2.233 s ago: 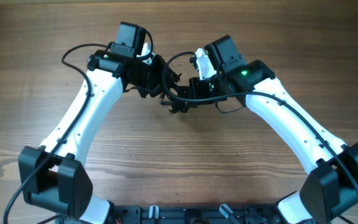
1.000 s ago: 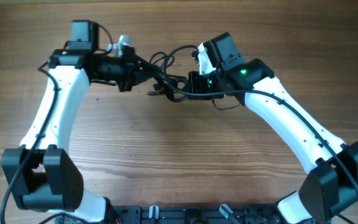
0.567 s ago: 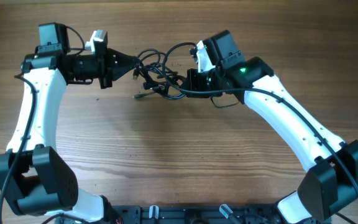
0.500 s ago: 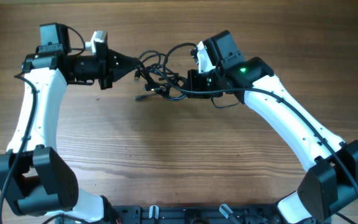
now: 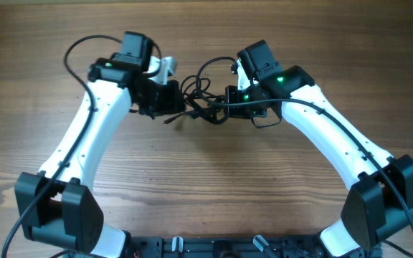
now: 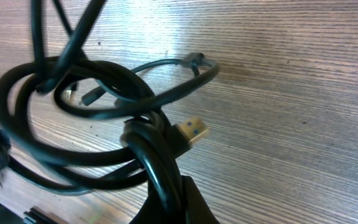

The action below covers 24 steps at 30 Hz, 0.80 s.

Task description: Untangle cables

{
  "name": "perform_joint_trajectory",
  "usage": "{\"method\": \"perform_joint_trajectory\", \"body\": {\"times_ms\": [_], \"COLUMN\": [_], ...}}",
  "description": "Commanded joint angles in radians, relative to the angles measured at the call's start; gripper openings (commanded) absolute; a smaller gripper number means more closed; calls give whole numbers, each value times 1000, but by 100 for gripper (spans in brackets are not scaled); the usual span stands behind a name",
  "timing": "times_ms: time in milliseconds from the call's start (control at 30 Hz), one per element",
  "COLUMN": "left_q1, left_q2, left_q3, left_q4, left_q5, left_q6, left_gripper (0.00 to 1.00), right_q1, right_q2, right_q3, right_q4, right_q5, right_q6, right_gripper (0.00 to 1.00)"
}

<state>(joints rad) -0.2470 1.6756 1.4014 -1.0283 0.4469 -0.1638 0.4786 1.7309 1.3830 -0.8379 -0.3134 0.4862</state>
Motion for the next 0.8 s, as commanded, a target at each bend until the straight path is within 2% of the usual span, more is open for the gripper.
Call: {"method": "perform_joint_trajectory", "body": {"times_ms": [0,67,133,167,300,400,433,467,567,633,700,767], "left_q1": [-3,19,42,56,24,-39,-63,-76,-118,-142,-164,-181], "left_q2": [-26,-26,-27,-27,-24,-6,1,2,2,3,5,15], "left_q3": [18,18,18,18,18,18,18,18,18,18,18,18], "left_q4": [14,15,13,10,45,124,150,161,173,173,173,173], "left_q5": [-33,-33,-32,-20,52,41,2,-22,-109,-150,-180,-228], "left_q6": [-42,-149,-256,-340,-595,-766,-886,-944,-1060,-1083,-1083,-1113], "left_gripper": [39,51,56,55,37,37,38,40,45,48,48,43], "right_q1": [-8,-8,-8,-8,-8,-8,-8,-8,-8,-8,-8,-8], "right_q2": [6,6,6,6,6,6,6,6,6,6,6,6], "right_q3": [-3,-3,-3,-3,-3,-3,-3,-3,-3,-3,-3,-3], "right_q4": [5,5,5,5,7,7,6,6,5,6,6,6], "right_q5": [20,20,21,21,20,20,20,20,21,21,21,21], "right_q6": [11,11,11,11,14,14,13,13,11,11,11,11], "right_gripper": [5,5,5,5,5,5,5,5,5,5,5,5]}}
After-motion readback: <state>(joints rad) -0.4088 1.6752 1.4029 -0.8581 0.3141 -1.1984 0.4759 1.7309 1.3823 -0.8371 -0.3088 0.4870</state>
